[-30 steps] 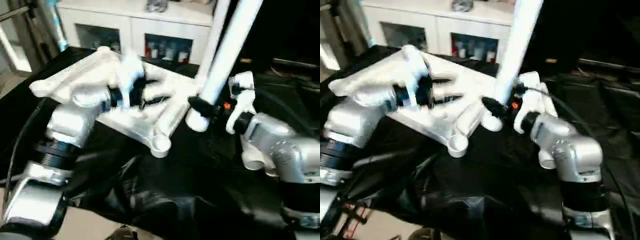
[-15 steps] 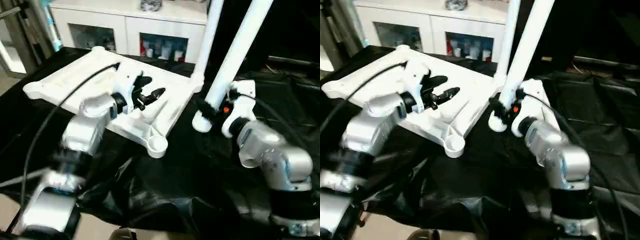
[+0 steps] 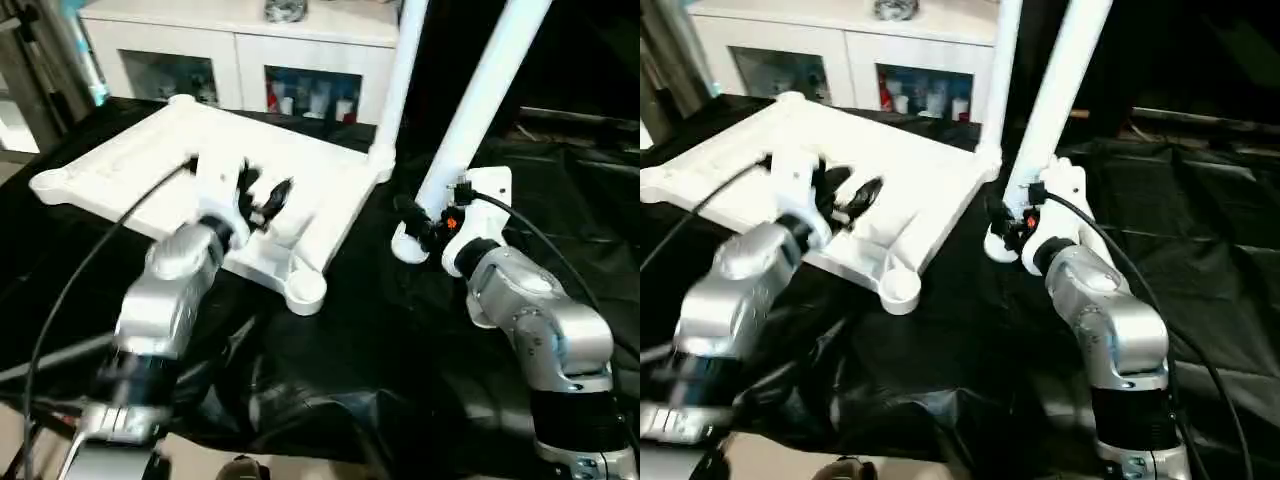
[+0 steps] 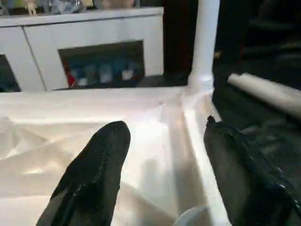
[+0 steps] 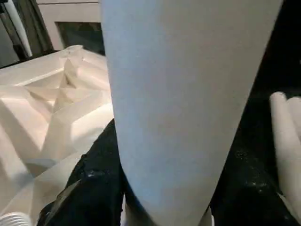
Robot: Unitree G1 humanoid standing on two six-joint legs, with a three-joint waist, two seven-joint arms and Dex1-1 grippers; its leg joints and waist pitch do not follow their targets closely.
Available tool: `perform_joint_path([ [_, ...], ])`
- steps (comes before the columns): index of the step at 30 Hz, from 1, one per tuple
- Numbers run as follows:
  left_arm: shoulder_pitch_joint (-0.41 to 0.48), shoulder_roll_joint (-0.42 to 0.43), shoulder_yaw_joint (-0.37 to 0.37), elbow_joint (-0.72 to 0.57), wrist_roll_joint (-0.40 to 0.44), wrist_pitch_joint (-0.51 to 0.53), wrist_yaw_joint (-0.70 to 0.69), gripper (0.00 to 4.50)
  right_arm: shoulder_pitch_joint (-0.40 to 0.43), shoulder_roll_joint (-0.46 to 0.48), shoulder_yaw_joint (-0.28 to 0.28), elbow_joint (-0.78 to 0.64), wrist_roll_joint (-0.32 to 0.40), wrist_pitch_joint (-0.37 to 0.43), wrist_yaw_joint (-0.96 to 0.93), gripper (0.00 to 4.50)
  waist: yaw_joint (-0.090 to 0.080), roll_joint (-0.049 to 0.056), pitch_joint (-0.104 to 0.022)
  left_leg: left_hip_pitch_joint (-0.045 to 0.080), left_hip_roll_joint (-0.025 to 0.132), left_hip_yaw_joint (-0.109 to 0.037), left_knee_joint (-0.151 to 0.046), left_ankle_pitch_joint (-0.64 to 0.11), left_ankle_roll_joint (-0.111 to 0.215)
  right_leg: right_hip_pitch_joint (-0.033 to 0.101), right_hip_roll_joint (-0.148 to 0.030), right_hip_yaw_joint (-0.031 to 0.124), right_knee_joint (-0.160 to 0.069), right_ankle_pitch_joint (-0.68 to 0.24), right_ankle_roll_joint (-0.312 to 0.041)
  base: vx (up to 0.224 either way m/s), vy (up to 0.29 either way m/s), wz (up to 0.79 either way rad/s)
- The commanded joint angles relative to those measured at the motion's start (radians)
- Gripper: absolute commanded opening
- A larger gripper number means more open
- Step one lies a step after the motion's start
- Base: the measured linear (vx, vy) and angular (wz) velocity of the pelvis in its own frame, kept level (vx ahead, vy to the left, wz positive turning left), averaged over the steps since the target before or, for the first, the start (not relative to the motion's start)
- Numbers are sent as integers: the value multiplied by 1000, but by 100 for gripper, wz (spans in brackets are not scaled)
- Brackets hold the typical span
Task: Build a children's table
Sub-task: Pick table leg
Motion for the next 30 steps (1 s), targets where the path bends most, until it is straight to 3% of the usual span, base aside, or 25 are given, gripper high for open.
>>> perform_joint_path([
  [1, -30, 18, -14, 24, 26, 1, -4, 296, 1, -10, 12, -3, -13, -14, 10, 193, -3, 4, -67, 35, 22, -21, -76, -430, -56, 18, -57, 33, -108, -542, -26, 0, 0, 0],
  [6, -31, 3, 55, 26, 10, 30, 56, 296, 2, 0, 7, -5, -7, 19, 9, 193, -1, 14, -71, 36, 25, -22, -77, -433, -62, 20, -57, 35, -98, -476, -59, 0, 0, 0],
  [12, 39, -37, 92, -52, -5, 4, 119, 296, 19, 18, -1, -22, -22, -6, -18, 193, 1, 2, -76, 29, 28, -16, -76, -376, -49, 26, -56, 39, -87, -384, -96, 0, 0, 0],
  [13, 46, -40, 93, -54, -5, -1, 123, 296, 19, 19, 0, -21, -26, -9, -21, 193, 0, -4, -77, 29, 28, -13, -76, -370, -46, 26, -55, 40, -88, -382, -94, 0, 0, 0],
  [17, 42, 1, 38, 7, 58, -13, 83, 296, 21, 5, 22, -8, -24, -34, 29, 193, 3, -9, -74, 31, 26, -13, -77, -379, -40, 24, -56, 39, -94, -434, -65, 0, 0, 0],
  [20, 21, 33, 10, 57, 94, -8, 59, 296, 18, 0, 29, -4, -26, -36, 45, 193, 2, -5, -72, 35, 25, -17, -77, -406, -51, 19, -59, 39, -100, -500, -37, 0, 0, 0],
  [22, 1, 59, -11, 107, 118, -20, 30, 296, 16, 0, 34, -5, -24, -29, 51, 193, 2, 2, -71, 36, 24, -19, -78, -420, -54, 15, -58, 38, -104, -511, -35, 0, 0, 0],
  [24, -5, 67, -16, 125, 123, -26, 22, 296, 16, 0, 36, -6, -24, -26, 52, 193, 2, 1, -71, 36, 25, -21, -79, -430, -59, 17, -61, 38, -102, -511, -43, 0, 0, 0],
  [25, -29, 65, -3, 168, 113, -31, 20, 296, 18, 2, 30, -9, -17, -15, 52, 193, 2, 5, -69, 39, 22, -19, -79, -444, -58, 12, -58, 37, -109, -518, -42, 0, 0, 0],
  [30, -105, 53, 20, 282, 92, -55, 10, 296, 30, 13, 0, -12, -4, -4, 43, 193, 7, 0, -73, 38, 24, -22, -78, -433, -55, 18, -64, 37, -105, -508, -53, 0, 0, 0],
])
